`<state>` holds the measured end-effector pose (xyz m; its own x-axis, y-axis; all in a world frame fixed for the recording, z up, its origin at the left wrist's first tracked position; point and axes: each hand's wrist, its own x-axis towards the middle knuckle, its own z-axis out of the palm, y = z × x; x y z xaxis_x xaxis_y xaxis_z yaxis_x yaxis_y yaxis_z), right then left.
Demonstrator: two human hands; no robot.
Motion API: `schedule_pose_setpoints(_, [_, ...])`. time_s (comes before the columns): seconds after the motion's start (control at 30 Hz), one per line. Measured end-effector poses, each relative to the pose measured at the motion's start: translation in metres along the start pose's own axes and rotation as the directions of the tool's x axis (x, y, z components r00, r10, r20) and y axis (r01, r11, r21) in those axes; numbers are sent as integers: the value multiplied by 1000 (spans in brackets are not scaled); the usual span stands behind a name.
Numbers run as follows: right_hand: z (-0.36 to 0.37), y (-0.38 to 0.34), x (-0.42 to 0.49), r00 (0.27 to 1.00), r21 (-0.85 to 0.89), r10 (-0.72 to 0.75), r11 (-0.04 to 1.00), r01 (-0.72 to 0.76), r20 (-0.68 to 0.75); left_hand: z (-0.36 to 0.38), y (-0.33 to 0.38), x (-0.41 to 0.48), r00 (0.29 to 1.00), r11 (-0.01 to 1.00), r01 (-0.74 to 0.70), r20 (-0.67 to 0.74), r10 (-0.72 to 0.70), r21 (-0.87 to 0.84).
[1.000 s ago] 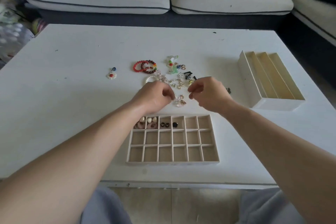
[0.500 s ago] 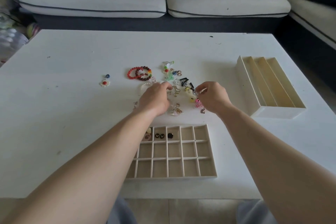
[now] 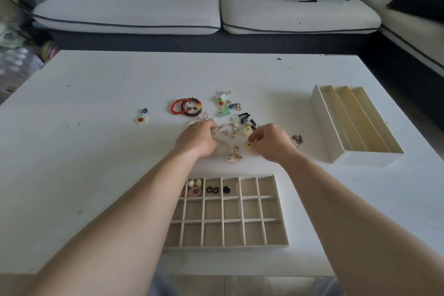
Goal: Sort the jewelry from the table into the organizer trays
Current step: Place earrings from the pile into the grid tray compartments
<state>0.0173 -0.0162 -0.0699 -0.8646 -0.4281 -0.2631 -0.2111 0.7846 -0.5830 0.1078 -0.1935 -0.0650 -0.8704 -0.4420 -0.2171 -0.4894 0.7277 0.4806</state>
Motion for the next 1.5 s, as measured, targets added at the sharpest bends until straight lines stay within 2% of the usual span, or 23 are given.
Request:
schedule_pose_setpoints(0.2, [-7, -1, 0, 993, 117, 35, 993, -22, -109, -20, -20, -3, 999, 995, 46, -21, -48, -85])
schedule_pose_setpoints(0.33, [1, -4, -2, 990, 169, -48, 983, 70, -130, -25, -39, -4, 993, 986, 93, -61, -102, -141])
schedule_pose_setpoints(0.43, [11, -13, -6, 988, 109, -122, 985, 132, -91, -24, -44, -6, 994, 987, 93, -39, -99, -128])
schedule_pose_setpoints(0.57, [20, -24, -9, 988, -120, -153, 981, 152, 5, -22, -37, -9, 998, 986, 43, 49, -36, -158])
schedule_pose_setpoints(0.67, [19, -23, -6, 990, -131, -134, 982, 138, 36, -18, -32, -10, 995, 996, -29, 88, 36, -80])
schedule_pose_setpoints(0.8, [7, -16, -4, 991, -5, -133, 991, 133, 22, -12, -25, -8, 994, 997, -73, 77, 74, -18])
schedule_pose_setpoints(0.87, [0, -11, -2, 998, 163, -62, 985, 60, 6, -9, -23, -8, 996, 997, -76, 42, 76, 0])
schedule_pose_setpoints(0.97, [-15, -4, 1, 999, 531, 43, 845, -52, 30, -9, -19, -7, 996, 996, -85, -3, 85, 2])
schedule_pose_setpoints(1.03, [-25, 0, 0, 997, 646, 58, 760, -72, 42, -10, -15, -6, 996, 997, -83, -16, 83, 2])
schedule_pose_setpoints(1.13, [-39, 10, -2, 996, 616, 85, 784, -79, 18, -9, -8, -7, 995, 996, -90, -41, 90, 4])
schedule_pose_setpoints(1.2, [-42, 18, -5, 996, 559, 89, 825, -86, 21, -7, 0, -8, 986, 987, -158, -58, 157, -8])
schedule_pose_setpoints(1.3, [-41, 22, -11, 998, 402, 28, 914, -52, 64, 1, 15, -13, 956, 958, -285, 61, 286, -28])
schedule_pose_setpoints(1.37, [-37, 19, -14, 996, 343, -9, 939, -23, 90, 11, 22, -15, 935, 944, -331, 133, 328, 6])
schedule_pose_setpoints(1.5, [-32, 13, -18, 995, 292, -33, 956, 4, 95, 25, 27, -16, 937, 934, -341, 118, 329, 110])
